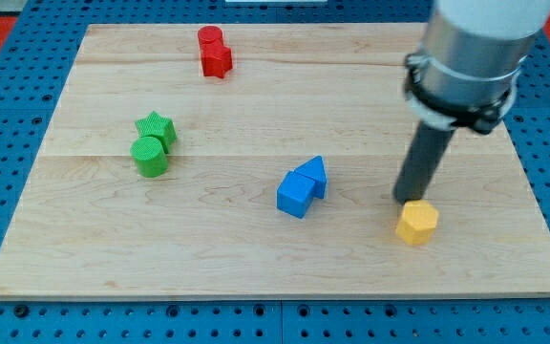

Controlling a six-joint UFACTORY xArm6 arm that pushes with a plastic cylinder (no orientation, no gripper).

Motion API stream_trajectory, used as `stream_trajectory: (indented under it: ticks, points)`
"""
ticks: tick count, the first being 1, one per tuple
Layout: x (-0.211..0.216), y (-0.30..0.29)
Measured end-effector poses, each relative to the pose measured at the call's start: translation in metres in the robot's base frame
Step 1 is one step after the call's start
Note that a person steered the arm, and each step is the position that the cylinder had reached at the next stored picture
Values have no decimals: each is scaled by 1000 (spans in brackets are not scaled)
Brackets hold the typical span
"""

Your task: Push yellow hexagon closer to yellow heart

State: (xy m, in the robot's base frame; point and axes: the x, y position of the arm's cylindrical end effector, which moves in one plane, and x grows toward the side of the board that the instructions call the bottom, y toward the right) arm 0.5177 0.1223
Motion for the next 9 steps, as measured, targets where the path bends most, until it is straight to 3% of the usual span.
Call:
stream_trajectory:
  ticks: [1,2,3,6,9]
  points:
    - [12,-41]
    - [46,-37]
    - [55,0]
    - [0,68]
    - [-57,68]
